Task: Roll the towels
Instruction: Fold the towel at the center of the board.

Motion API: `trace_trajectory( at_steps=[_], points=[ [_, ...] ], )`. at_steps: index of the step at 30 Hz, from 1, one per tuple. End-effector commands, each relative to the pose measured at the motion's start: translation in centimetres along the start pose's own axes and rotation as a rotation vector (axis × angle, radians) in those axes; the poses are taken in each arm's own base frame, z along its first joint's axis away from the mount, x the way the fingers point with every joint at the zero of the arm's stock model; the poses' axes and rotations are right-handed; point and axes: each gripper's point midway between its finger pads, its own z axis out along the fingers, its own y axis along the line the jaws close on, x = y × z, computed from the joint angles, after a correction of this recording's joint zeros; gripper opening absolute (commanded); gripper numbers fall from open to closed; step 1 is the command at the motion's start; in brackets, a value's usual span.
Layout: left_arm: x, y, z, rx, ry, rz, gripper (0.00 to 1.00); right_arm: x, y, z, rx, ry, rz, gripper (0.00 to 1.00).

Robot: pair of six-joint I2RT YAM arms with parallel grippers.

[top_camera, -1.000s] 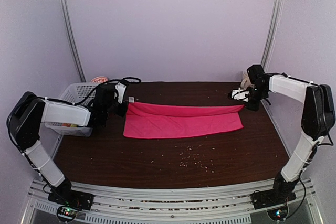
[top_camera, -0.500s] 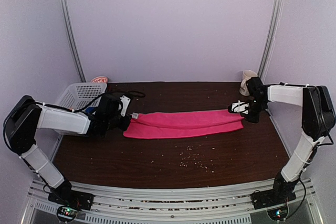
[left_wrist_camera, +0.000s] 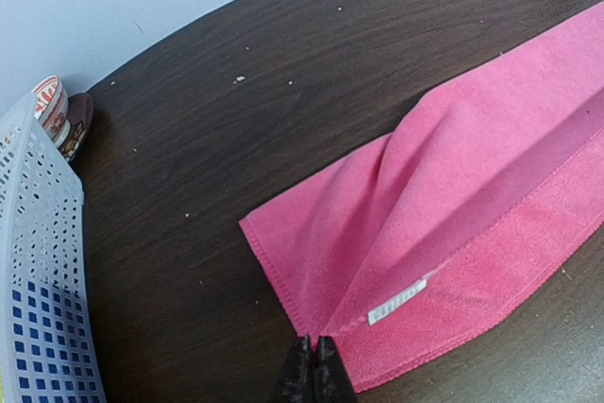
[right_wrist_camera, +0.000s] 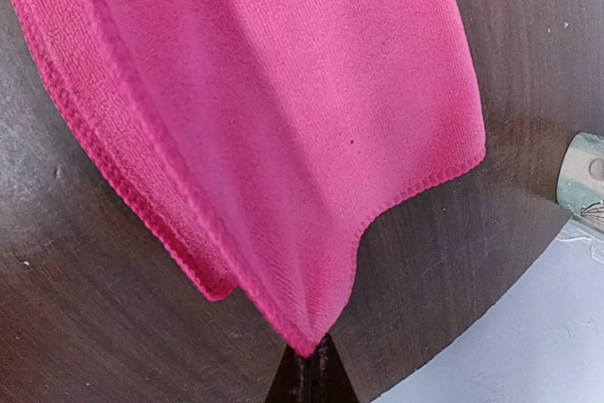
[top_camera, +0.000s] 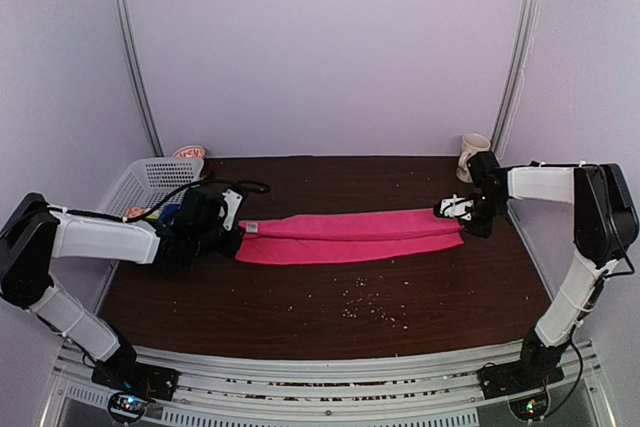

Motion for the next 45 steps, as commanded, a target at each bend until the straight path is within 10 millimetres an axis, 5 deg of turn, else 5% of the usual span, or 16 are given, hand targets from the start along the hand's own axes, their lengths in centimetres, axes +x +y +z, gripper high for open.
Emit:
trace_trajectory(
  at_steps=[1,30,40,45],
  points=[
    [0.7,-0.7,-0.5,0.025,0.015,-0.009,0.0,0.5,0.5,0.7,-0.002,0.032,0.002,0.0],
    [4.3,-2.3,0.5,0.061,0.106,0.004,0.01,0.9,3.3,1.0,-0.058,0.072,-0.053,0.03],
    [3.6,-1.8,-1.5,0.066,0.062,-0.037,0.22,1.4,3.2,-0.8,-0.049,0.087,-0.062,0.3],
    [2.4,-0.1,-2.4,-0.015,0.029,-0.065,0.29,1.1,2.0,-2.9,-0.05,0.07,-0.02,0.42]
  ],
)
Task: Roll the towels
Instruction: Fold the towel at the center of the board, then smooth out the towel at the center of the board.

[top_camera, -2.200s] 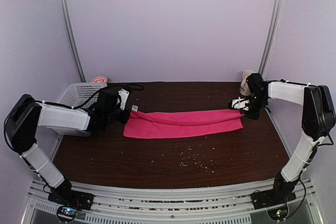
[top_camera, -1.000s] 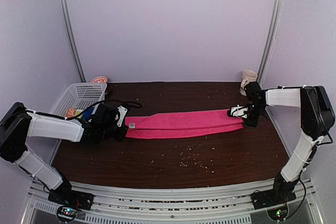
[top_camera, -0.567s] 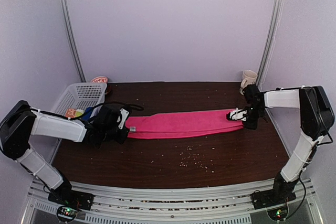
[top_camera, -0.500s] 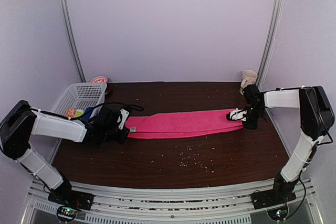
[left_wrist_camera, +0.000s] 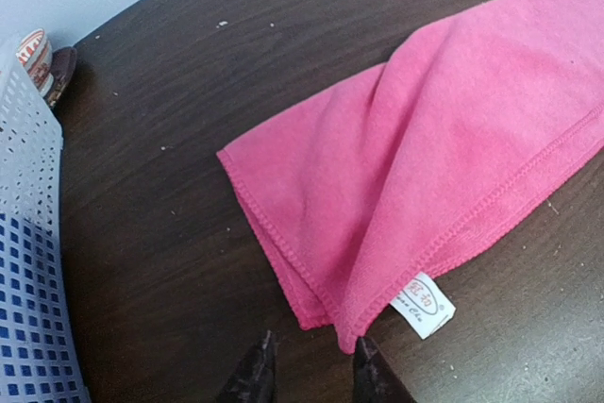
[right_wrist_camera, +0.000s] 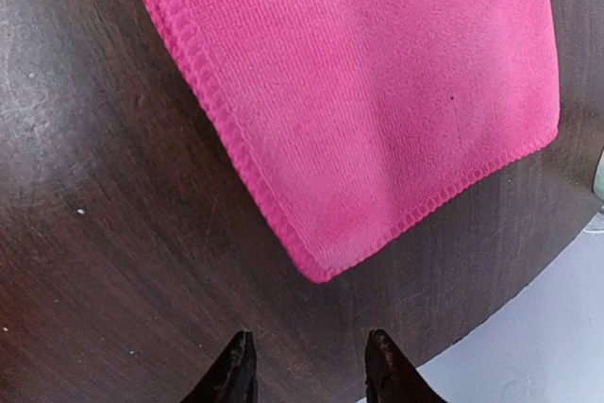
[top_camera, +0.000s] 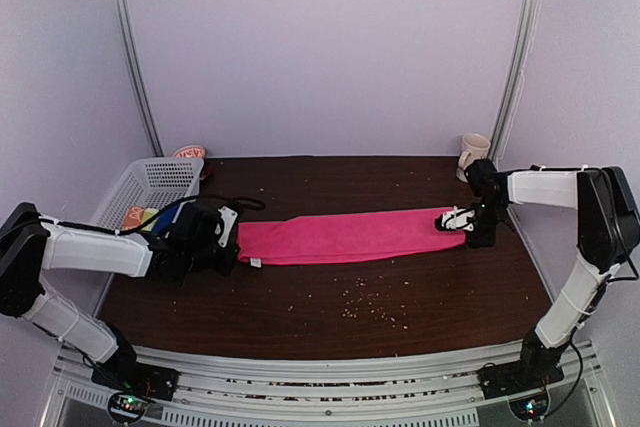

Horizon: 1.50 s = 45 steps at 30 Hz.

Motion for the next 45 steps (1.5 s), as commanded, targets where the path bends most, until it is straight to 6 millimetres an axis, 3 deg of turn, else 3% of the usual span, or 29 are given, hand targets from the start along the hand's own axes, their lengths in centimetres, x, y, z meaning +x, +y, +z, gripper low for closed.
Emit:
trace_trajectory(
  at_steps=[1,3,6,10,15,22,29,45],
  points=[
    [-2.1,1.5,-1.3,-0.071,-0.063,-0.055,0.33,-0.3,-1.7,-3.2,0.022,-0.032,0.054,0.43],
    [-2.9,2.1,-1.6,-0.097,-0.083,-0.075,0.4,-0.9,-2.6,-4.3,0.027,-0.072,0.097,0.47],
    [-4.1,3.7,-1.2,-0.148,-0.098,-0.126,0.42,-2.5,-4.2,-5.7,0.051,-0.156,0.196,0.51],
    [-5.5,4.8,1.3,-0.173,-0.082,-0.146,0.43,-4.6,-6.6,-6.2,0.097,-0.229,0.383,0.53],
    [-6.6,4.6,4.6,-0.136,-0.063,-0.15,0.43,-5.2,-7.9,-5.5,0.162,-0.255,0.505,0.53],
    [-6.8,4.2,8.0,-0.111,-0.013,-0.123,0.57,-4.6,-6.1,-1.7,0.161,-0.167,0.536,0.52],
    [-5.7,5.5,10.1,-0.169,0.048,-0.109,0.59,-4.5,-3.3,1.8,0.128,-0.059,0.498,0.51],
    [-3.1,6.4,11.9,-0.22,0.168,-0.053,0.59,-2.5,-1.1,4.4,0.111,0.077,0.465,0.51]
  ],
)
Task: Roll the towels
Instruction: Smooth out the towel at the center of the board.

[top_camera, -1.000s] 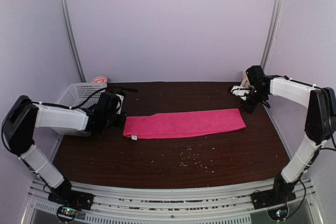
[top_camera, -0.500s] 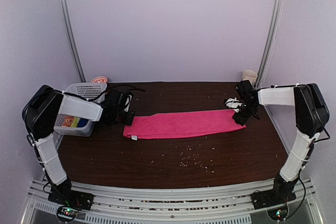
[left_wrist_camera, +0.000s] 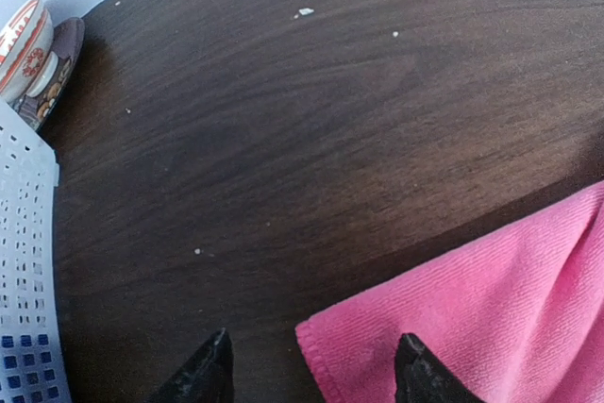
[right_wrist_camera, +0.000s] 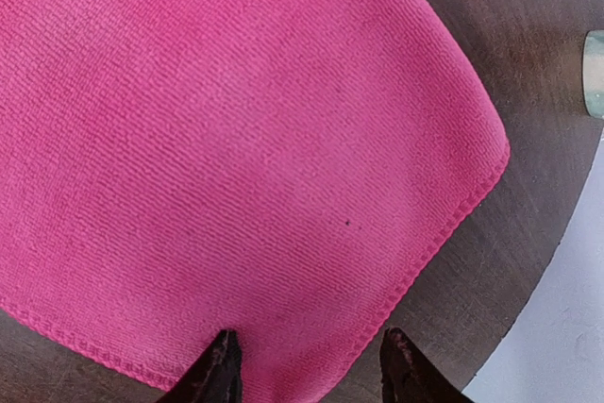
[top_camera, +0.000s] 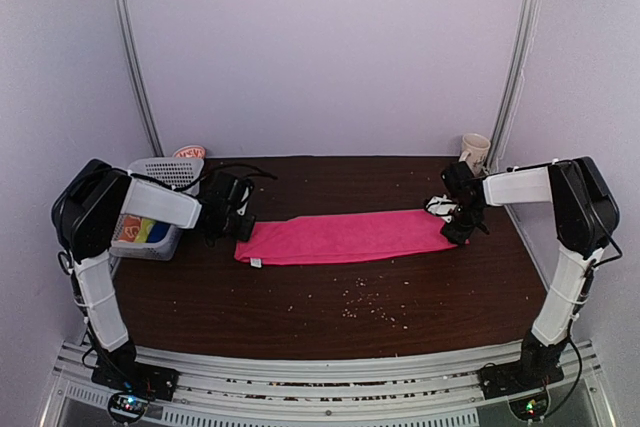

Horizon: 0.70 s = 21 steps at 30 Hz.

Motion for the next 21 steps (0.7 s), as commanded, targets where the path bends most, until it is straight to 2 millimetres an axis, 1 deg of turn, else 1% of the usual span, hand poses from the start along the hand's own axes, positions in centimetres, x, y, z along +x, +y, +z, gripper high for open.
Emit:
trace_trajectory(
  at_steps=[1,5,9,12,16,18,21],
  points=[
    [0.5,0.8,1.3,-0.044,0.047,0.032,0.59,2.1,0.7,1.4,0.016,0.087,-0.005,0.51],
    [0.8,1.5,1.8,-0.084,0.067,0.034,0.59,2.8,1.0,1.9,0.018,0.123,-0.015,0.51],
    [0.3,2.1,2.2,-0.118,0.072,0.034,0.59,4.2,1.2,2.6,0.035,0.175,-0.037,0.5],
    [-0.1,3.0,2.6,-0.151,0.082,0.02,0.59,4.9,1.4,2.9,0.041,0.203,-0.052,0.5],
    [-0.4,4.0,3.4,-0.164,0.095,-0.008,0.59,5.5,1.5,2.7,0.043,0.219,-0.066,0.5],
    [-0.6,4.2,3.9,-0.166,0.099,-0.014,0.6,5.5,1.3,2.4,0.048,0.219,-0.071,0.5],
    [-0.9,4.6,4.4,-0.174,0.105,-0.024,0.6,5.6,1.6,2.0,0.026,0.214,-0.086,0.5]
  ],
)
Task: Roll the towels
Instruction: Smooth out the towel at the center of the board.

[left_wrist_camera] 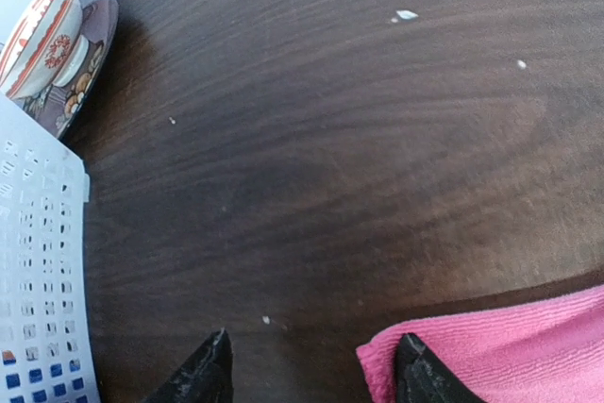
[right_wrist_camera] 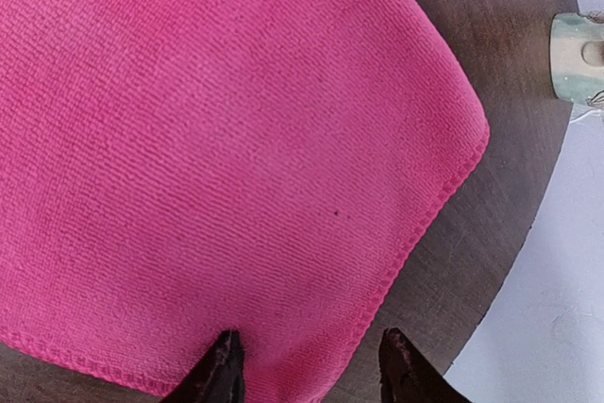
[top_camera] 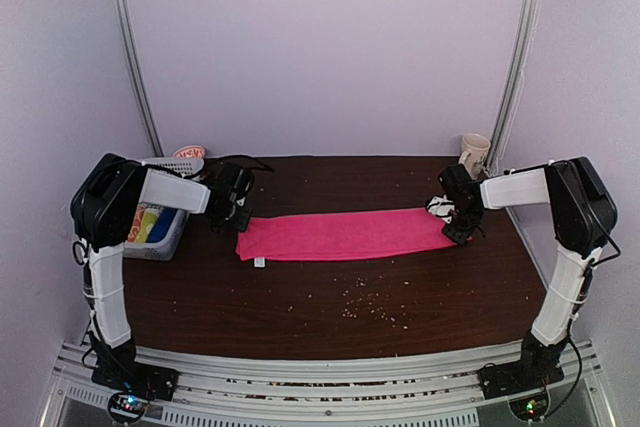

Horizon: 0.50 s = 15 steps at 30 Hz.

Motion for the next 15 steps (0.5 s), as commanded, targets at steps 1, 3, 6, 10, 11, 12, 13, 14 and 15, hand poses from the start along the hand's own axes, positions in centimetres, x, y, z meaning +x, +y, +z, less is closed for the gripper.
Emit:
trace_trajectory(
  at_steps=[1,3,6,10,11,12,13,14,15],
  points=[
    [-0.1,1.4,1.3,-0.044,0.026,-0.031,0.6,4.9,2.9,1.2,-0.082,0.161,-0.093,0.5],
    [-0.6,1.4,1.0,-0.031,0.013,-0.047,0.71,4.7,2.9,1.0,-0.089,0.148,-0.091,0.5],
    [-2.2,2.0,-0.2,-0.027,-0.032,-0.075,0.8,3.8,2.4,0.2,-0.095,0.118,-0.078,0.5],
    [-4.7,2.7,-3.0,0.004,-0.109,-0.118,0.98,2.3,1.6,-1.2,-0.088,0.069,-0.058,0.5],
    [-5.1,2.6,-3.7,0.023,-0.125,-0.132,0.98,1.9,1.4,-1.5,-0.085,0.059,-0.052,0.5],
    [-5.0,2.5,-4.2,0.049,-0.13,-0.146,0.98,1.6,1.2,-1.8,-0.083,0.049,-0.045,0.5],
    [-4.9,2.2,-4.8,0.082,-0.139,-0.162,0.97,1.2,1.1,-2.1,-0.084,0.036,-0.038,0.5],
    [-4.8,1.7,-5.3,0.124,-0.145,-0.178,0.96,0.8,1.0,-2.5,-0.086,0.027,-0.033,0.5],
    [-4.5,1.1,-5.6,0.166,-0.148,-0.192,0.93,0.5,0.9,-2.8,-0.085,0.016,-0.024,0.5]
  ],
)
